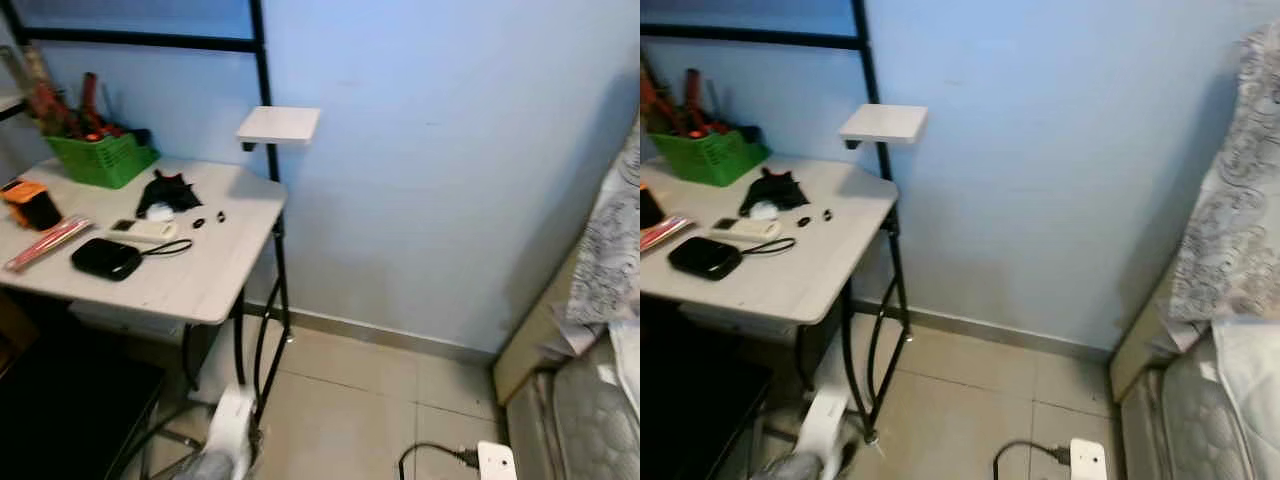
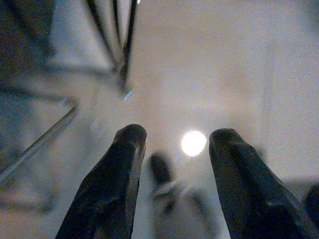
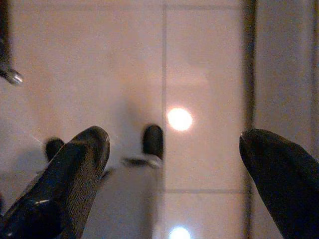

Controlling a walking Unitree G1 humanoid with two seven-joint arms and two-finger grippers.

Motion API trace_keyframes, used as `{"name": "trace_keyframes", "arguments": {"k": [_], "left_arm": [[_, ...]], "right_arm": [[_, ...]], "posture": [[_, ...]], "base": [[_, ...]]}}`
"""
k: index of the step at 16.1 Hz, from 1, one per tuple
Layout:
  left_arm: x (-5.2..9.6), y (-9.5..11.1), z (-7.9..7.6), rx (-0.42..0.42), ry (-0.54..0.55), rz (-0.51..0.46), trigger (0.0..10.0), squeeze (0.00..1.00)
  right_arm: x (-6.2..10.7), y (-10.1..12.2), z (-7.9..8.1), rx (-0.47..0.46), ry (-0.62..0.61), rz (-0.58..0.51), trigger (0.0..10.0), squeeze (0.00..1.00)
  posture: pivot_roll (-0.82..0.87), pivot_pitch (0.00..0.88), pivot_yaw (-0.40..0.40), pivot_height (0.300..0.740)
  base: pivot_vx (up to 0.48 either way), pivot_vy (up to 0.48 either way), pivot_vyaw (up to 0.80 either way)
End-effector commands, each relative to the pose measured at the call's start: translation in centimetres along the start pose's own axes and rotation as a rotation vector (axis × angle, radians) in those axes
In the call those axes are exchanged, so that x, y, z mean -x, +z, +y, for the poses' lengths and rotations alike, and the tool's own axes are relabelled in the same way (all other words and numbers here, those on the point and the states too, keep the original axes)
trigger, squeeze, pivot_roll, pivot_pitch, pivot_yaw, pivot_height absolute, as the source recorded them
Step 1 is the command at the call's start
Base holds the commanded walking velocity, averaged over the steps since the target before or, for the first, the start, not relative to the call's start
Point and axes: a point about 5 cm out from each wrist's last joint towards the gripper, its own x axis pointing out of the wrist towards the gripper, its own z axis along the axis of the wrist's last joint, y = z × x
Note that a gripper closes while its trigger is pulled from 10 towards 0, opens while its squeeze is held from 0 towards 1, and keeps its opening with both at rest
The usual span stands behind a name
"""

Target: Clean up the room

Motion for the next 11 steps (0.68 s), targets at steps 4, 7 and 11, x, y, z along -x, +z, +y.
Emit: {"name": "trace_keyframes", "arguments": {"k": [4,7,11], "left_arm": [[1.6,14.1,-1.6,-0.125,-0.073,-0.624,10.0,0.0],[7.4,21.3,-3.2,-0.169,-0.026,-1.079,10.0,0.0],[7.9,17.9,-3.1,-0.107,-0.037,-1.014,10.0,1.0]], "right_arm": [[1.0,13.6,2.3,-0.009,0.08,-0.538,10.0,0.0],[6.8,19.9,5.6,0.019,0.179,-1.016,10.0,0.0],[9.4,17.5,4.0,-0.086,0.122,-1.063,10.0,1.0]], "posture": [[0.13,0.0,0.011,0.74],[0.15,0.0,0.01,0.74],[0.16,0.0,-0.008,0.74]], "base": [[0.0,0.0,0.0],[0.0,0.0,0.0],[0.0,0.0,0.0]]}}
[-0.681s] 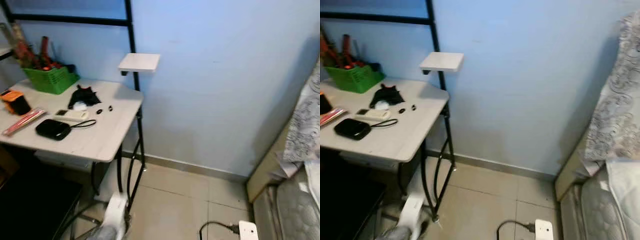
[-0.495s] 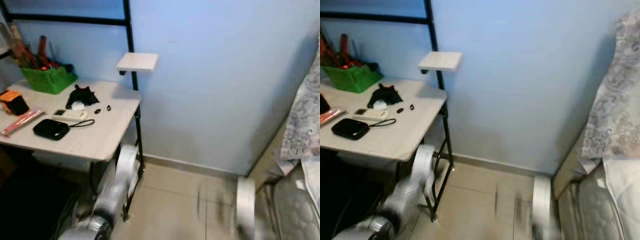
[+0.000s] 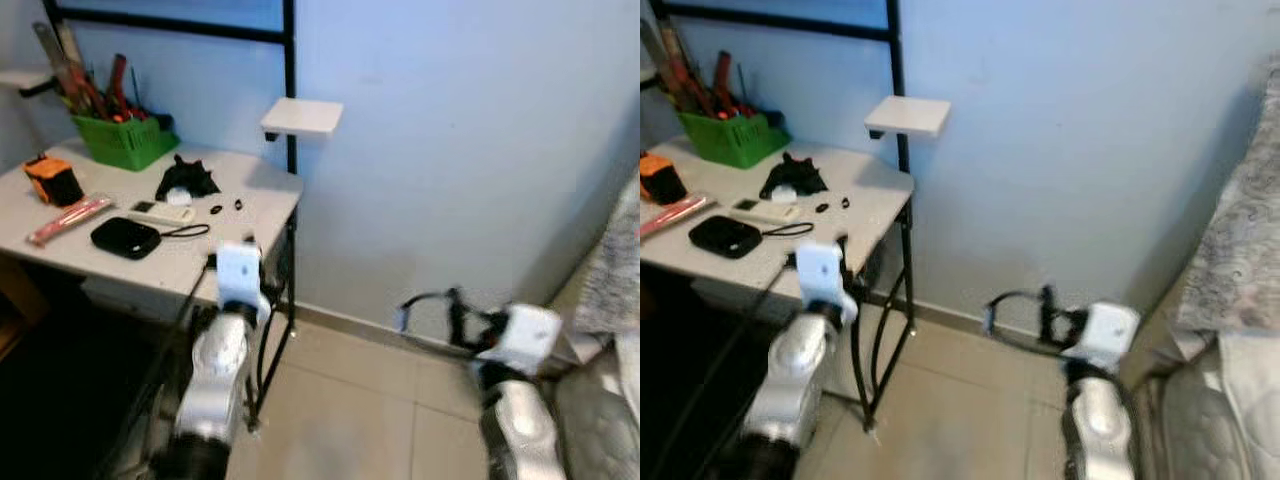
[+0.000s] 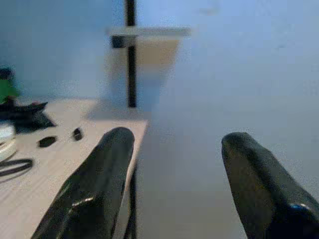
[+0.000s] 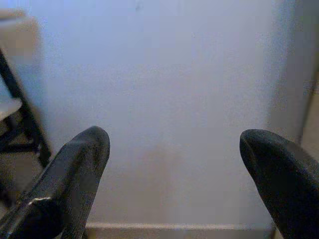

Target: Clean up the room

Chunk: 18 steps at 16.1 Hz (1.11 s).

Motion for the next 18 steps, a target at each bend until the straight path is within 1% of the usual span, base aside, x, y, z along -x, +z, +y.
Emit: {"name": "trace_keyframes", "arguments": {"k": [1,2,3,4,5,6,7,8,9,11,12,13,14,15,16,17,18], "left_arm": [[0.0,0.9,-0.1,-0.011,-0.024,-0.02,10.0,1.0],[0.6,0.7,0.6,-0.004,-0.009,0.017,10.0,1.0],[0.6,0.3,0.6,0.03,-0.025,0.032,10.0,1.0],[0.4,0.4,0.3,0.044,-0.058,0.028,10.0,1.0],[0.0,0.7,-0.2,0.014,-0.097,0.028,10.0,1.0],[-0.8,0.7,-0.1,-0.052,-0.075,0.038,10.0,0.0],[-1.1,0.8,-0.5,-0.072,-0.118,0.038,10.0,0.0],[-1.2,0.9,-0.9,-0.086,-0.156,0.026,10.0,0.0],[-1.3,0.8,-1.5,0.021,-0.209,0.037,10.0,0.0],[-2.0,0.4,-2.0,-0.032,-0.211,0.054,10.0,0.0],[-2.3,0.2,-2.0,-0.054,-0.198,0.068,10.0,0.0],[-2.0,0.0,-1.4,-0.077,-0.189,0.062,10.0,0.0],[-1.3,-0.3,-0.6,-0.045,-0.198,0.066,10.0,0.0],[-0.8,-0.8,0.1,-0.049,-0.2,0.075,10.0,0.0],[-0.9,-0.8,0.0,-0.037,-0.196,0.073,10.0,0.0],[-1.2,-0.8,-0.4,-0.004,-0.209,0.071,10.0,0.0],[-1.4,-0.8,-0.6,0.019,-0.234,0.074,10.0,0.0]], "right_arm": [[0.3,0.2,-0.5,0.007,-0.02,0.014,10.0,1.0],[0.7,0.4,-0.6,0.018,-0.006,0.034,10.0,1.0],[0.7,-0.5,-0.4,0.101,0.013,0.095,10.0,1.0],[0.5,-1.2,0.0,0.161,0.042,0.144,10.0,0.0],[0.0,-1.6,0.6,0.172,0.063,0.175,10.0,0.0],[-0.7,-1.3,1.5,0.153,0.059,0.163,10.0,0.0],[-1.2,-0.7,1.9,0.142,0.058,0.129,10.0,0.0],[-1.5,-0.5,1.9,0.15,0.05,0.122,10.0,0.0],[-1.6,-0.3,1.8,0.156,0.045,0.121,10.0,0.0],[-1.5,-0.6,0.6,0.205,-0.03,0.149,10.0,0.0],[-1.4,-0.7,0.5,0.177,-0.019,0.152,10.0,0.0],[-1.2,-0.8,0.3,0.155,-0.014,0.163,10.0,0.0],[-0.8,-1.0,0.0,0.142,-0.008,0.171,10.0,0.0],[-0.2,-1.7,-0.7,0.154,-0.013,0.198,10.0,0.0],[-0.1,-1.9,-0.8,0.16,-0.011,0.209,10.0,0.0],[-0.2,-1.9,-0.6,0.165,-0.01,0.201,10.0,0.0],[-1.0,-1.4,-0.5,0.127,-0.033,0.187,10.0,0.0]], "posture": [[0.16,0.0,-0.018,0.74],[0.16,0.0,-0.026,0.74],[0.16,0.0,-0.019,0.74],[0.16,0.0,-0.017,0.74],[0.16,0.0,-0.011,0.74],[0.16,0.0,0.003,0.74],[0.15,0.0,0.016,0.74],[0.15,0.0,0.016,0.74],[0.13,0.0,0.029,0.74],[0.11,0.0,0.03,0.74],[0.11,0.0,0.028,0.74],[0.1,0.0,0.029,0.74],[0.1,0.0,0.026,0.74],[0.1,0.0,0.021,0.74],[0.11,0.0,0.018,0.74],[0.11,0.0,0.018,0.74],[0.11,0.0,0.023,0.74]], "base": [[0.0,0.0,0.0],[0.0,0.0,0.0],[0.0,0.0,0.0],[0.0,0.0,-0.44],[0.0,0.0,-0.75],[0.0,0.0,-0.73],[0.0,-0.48,-0.72],[0.0,-0.48,-0.72],[0.0,0.0,-0.69],[0.0,0.0,-0.58],[0.0,0.0,-0.53],[0.0,0.0,-0.56],[0.0,0.0,-0.59],[0.0,0.0,-0.64],[0.0,0.0,-0.66],[0.0,0.0,-0.66],[0.0,0.472,-0.66]]}}
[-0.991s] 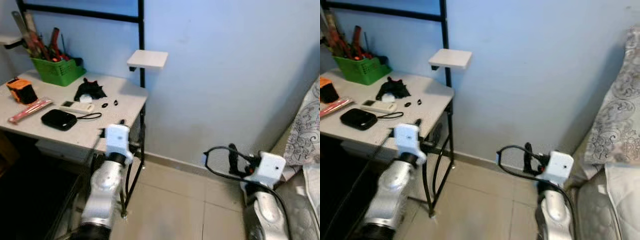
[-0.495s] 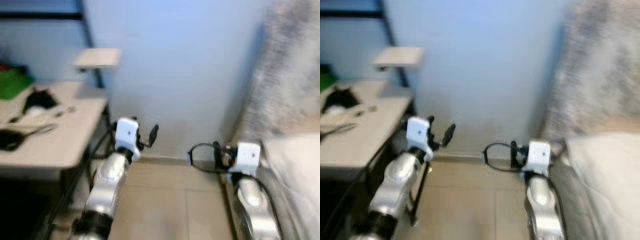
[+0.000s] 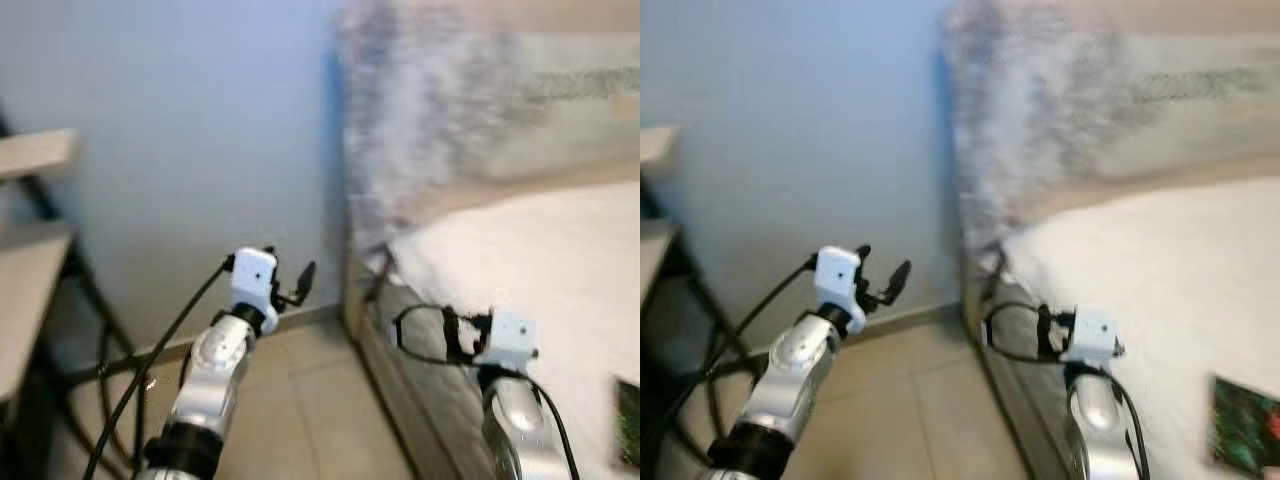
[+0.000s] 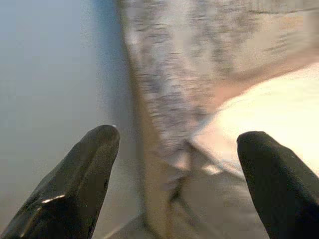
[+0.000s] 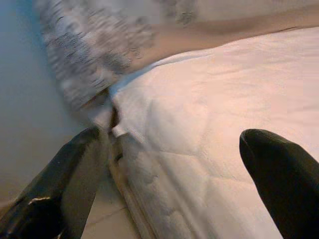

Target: Clean up the room

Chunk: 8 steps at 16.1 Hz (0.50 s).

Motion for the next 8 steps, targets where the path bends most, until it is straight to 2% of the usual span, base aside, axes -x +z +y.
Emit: {"name": "trace_keyframes", "arguments": {"k": [1,3,5,6,7,8], "left_arm": [[-0.4,0.5,0.0,-0.002,-0.025,-0.015,10.0,0.0],[-0.4,0.4,0.1,0.008,-0.044,-0.001,10.0,0.0],[1.9,-1.3,0.1,-0.023,-0.122,0.061,10.0,0.0],[1.9,-1.3,0.1,-0.023,-0.122,0.061,10.0,0.0],[2.2,-2.1,0.4,-0.015,-0.104,0.091,10.0,0.0],[1.5,-1.8,0.5,-0.021,-0.077,0.082,10.0,0.0]], "right_arm": [[-0.6,0.6,-0.2,-0.035,-0.022,-0.017,10.0,0.0],[-0.6,1.0,0.1,-0.061,0.006,-0.034,10.0,0.0],[1.1,-0.6,-0.5,-0.026,0.034,0.014,10.0,0.0],[1.1,-0.6,-0.5,-0.026,0.034,0.014,10.0,0.0],[1.7,-1.5,-1.0,-0.021,0.022,0.047,10.0,0.0],[1.9,-1.7,-1.1,-0.023,0.011,0.041,10.0,0.0]], "posture": [[0.11,0.0,0.023,0.74],[0.11,0.0,0.02,0.74],[0.1,0.0,0.018,0.74],[0.1,0.0,0.018,0.74],[0.11,0.0,0.015,0.74],[0.11,0.0,0.014,0.74]], "base": [[0.0,0.472,-0.66],[0.0,0.456,-0.66],[0.0,0.431,-0.68],[0.0,0.431,-0.68],[0.0,0.0,-0.69],[0.0,0.0,-0.7]]}}
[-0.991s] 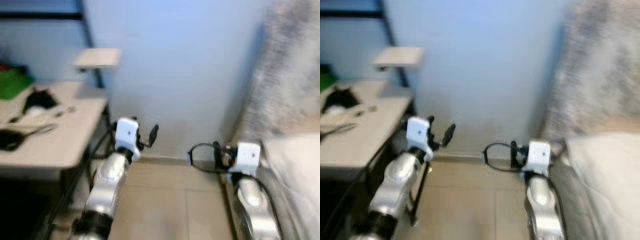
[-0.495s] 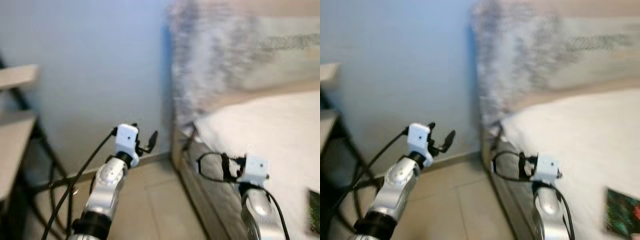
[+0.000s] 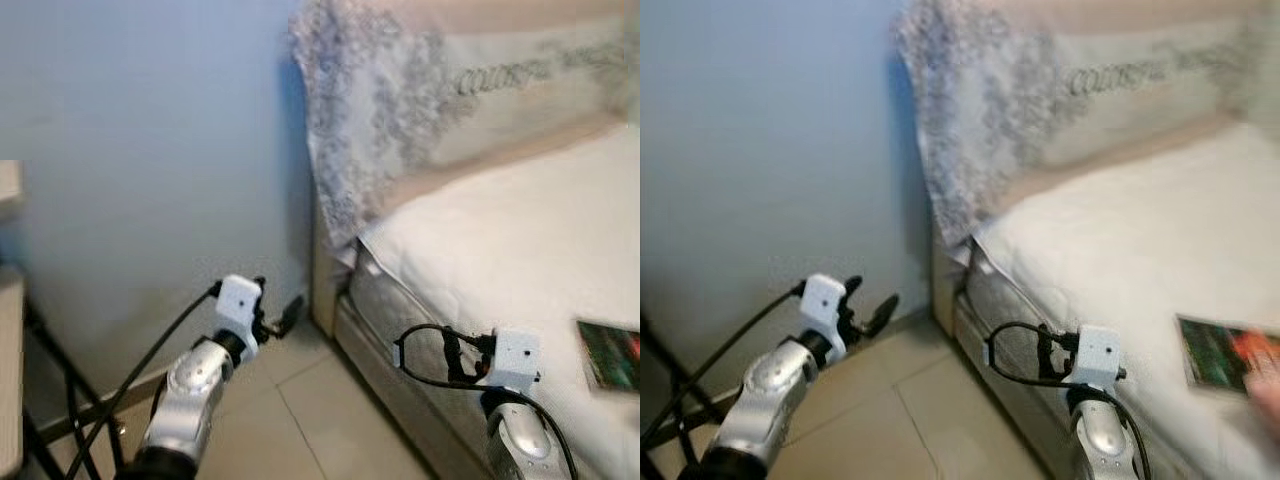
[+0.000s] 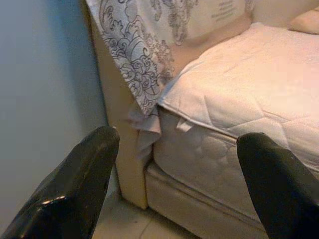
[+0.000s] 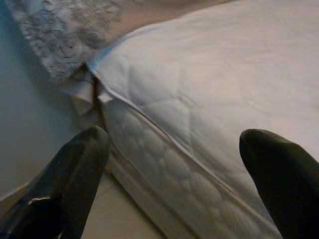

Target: Clean up the room

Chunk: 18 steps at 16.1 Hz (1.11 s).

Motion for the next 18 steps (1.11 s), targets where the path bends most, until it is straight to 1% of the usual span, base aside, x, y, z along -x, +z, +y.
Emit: {"name": "trace_keyframes", "arguments": {"k": [1,3,4,5,7,8,9,10,11,12,15,16,17,18], "left_arm": [[-1.3,1.5,-0.7,-0.041,-0.009,-0.054,10.0,0.0],[-1.5,1.8,-0.8,-0.047,-0.021,-0.073,10.0,0.0],[-1.4,2.0,-1.1,-0.056,-0.034,-0.089,10.0,0.0],[-1.4,2.1,-1.4,-0.04,-0.045,-0.102,10.0,0.0],[-1.7,2.4,-1.6,-0.006,-0.041,-0.133,10.0,0.0],[-1.9,2.8,-1.6,-0.003,-0.027,-0.164,10.0,0.0],[-2.0,2.9,-1.7,0.009,-0.024,-0.171,10.0,0.0],[-2.0,3.1,-1.8,-0.004,-0.029,-0.184,10.0,0.0],[-2.0,3.3,-1.8,0.0,-0.033,-0.19,10.0,0.0],[-2.1,3.5,-1.7,0.009,-0.035,-0.194,10.0,0.0],[-2.5,3.6,-2.2,0.022,-0.041,-0.201,10.0,0.0],[-2.5,3.5,-2.5,0.021,-0.048,-0.198,10.0,0.0],[-2.7,3.3,-2.4,0.015,-0.031,-0.183,10.0,0.0],[-2.9,3.0,-2.1,0.0,0.011,-0.15,10.0,0.0]], "right_arm": [[-0.1,1.1,-0.3,0.002,-0.03,-0.064,10.0,0.0],[-0.2,1.6,-0.2,0.009,-0.038,-0.091,10.0,0.0],[-0.3,2.0,0.4,0.074,-0.012,-0.1,10.0,0.0],[-0.3,2.3,0.5,0.09,-0.012,-0.12,10.0,0.0],[-0.6,2.7,0.5,0.081,-0.035,-0.151,10.0,0.0],[-0.7,3.8,0.5,0.103,-0.05,-0.221,10.0,0.0],[-0.6,4.1,0.4,0.107,-0.061,-0.243,10.0,0.0],[-0.4,4.6,-0.2,0.11,-0.106,-0.264,10.0,0.0],[-0.4,4.6,-0.7,0.106,-0.135,-0.255,10.0,0.0],[-0.6,4.3,-1.0,0.101,-0.134,-0.234,10.0,0.0],[-0.9,3.7,-0.9,0.079,-0.118,-0.203,10.0,0.0],[-1.0,3.7,-0.2,0.071,-0.071,-0.206,10.0,0.0],[-1.1,3.9,0.5,0.09,-0.043,-0.22,10.0,0.0],[-1.2,4.2,0.8,0.105,-0.03,-0.229,10.0,0.0]], "posture": [[0.1,0.0,0.016,0.74],[0.1,0.0,0.019,0.74],[0.1,0.0,0.023,0.74],[0.09,0.0,0.029,0.74],[0.09,0.0,0.031,0.74],[0.09,0.0,0.031,0.74],[0.08,0.0,0.029,0.74],[0.08,0.0,0.023,0.74],[0.08,0.0,0.021,0.74],[0.08,0.0,0.02,0.74],[0.07,0.0,0.021,0.74],[0.07,0.0,0.023,0.74],[0.07,0.0,0.025,0.74],[0.07,0.0,0.025,0.74]], "base": [[0.0,0.0,-0.41],[0.0,0.0,0.0],[0.0,-0.465,0.0],[0.0,-0.465,-0.78],[0.0,-0.465,-0.78],[0.0,-0.465,-0.78],[0.0,-0.465,-0.78],[0.0,-0.465,-0.79],[0.0,-0.465,-0.78],[0.0,-0.465,-0.78],[0.0,-0.465,-0.78],[0.0,-0.465,-0.78],[0.0,-0.337,0.0],[0.0,0.0,0.0]]}}
